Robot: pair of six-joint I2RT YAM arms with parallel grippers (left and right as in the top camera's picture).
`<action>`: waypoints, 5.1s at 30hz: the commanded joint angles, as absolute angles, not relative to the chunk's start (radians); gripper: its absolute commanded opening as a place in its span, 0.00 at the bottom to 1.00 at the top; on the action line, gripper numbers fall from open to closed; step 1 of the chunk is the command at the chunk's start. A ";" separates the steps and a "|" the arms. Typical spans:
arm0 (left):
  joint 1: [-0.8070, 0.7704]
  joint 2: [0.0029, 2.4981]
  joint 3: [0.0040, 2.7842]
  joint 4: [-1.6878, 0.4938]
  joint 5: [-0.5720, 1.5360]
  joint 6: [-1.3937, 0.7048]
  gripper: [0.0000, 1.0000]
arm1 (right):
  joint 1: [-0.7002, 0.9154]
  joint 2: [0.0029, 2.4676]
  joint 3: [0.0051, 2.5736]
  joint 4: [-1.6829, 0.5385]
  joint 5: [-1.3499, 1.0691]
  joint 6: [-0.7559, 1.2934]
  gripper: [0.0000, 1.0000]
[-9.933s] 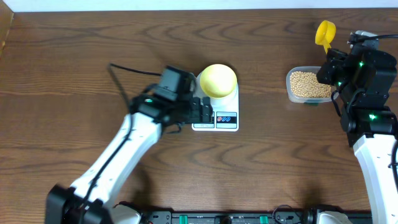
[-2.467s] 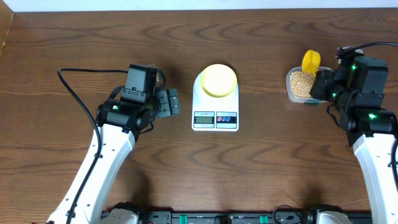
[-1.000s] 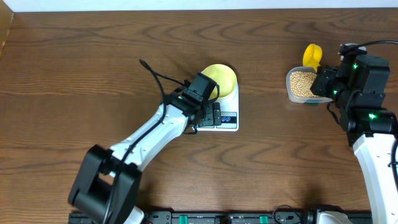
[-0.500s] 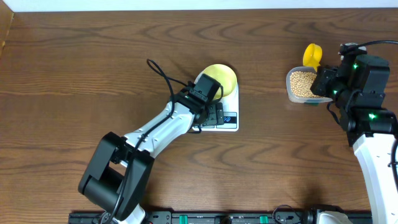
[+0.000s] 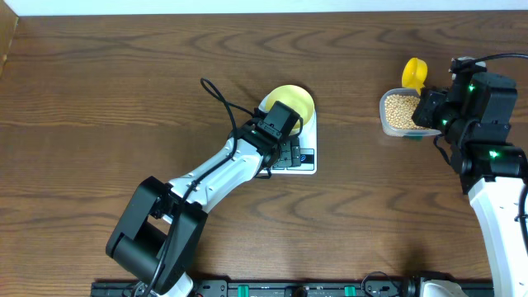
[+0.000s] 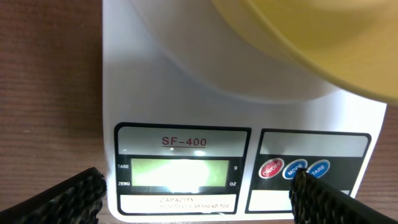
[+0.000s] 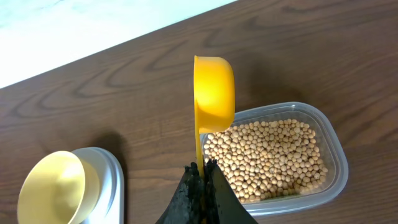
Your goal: Scoop item into bowl and weigh 50g on scale
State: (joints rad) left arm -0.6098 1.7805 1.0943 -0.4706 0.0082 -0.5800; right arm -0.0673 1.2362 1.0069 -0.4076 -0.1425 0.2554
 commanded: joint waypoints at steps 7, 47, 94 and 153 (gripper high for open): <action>-0.611 1.794 1.084 -0.472 -0.020 -0.590 0.96 | -0.071 1.236 1.018 -0.411 -0.148 0.253 0.01; -0.612 1.868 1.084 -0.454 -0.031 -0.589 0.96 | -0.071 1.236 1.018 -0.411 -0.148 0.253 0.01; -0.603 1.947 1.062 -0.541 -0.145 -0.577 0.96 | -0.071 1.236 1.018 -0.439 -0.149 0.253 0.01; -0.601 1.956 1.083 -0.443 -0.125 -0.483 0.96 | -0.071 1.236 1.018 -0.457 -0.149 0.253 0.01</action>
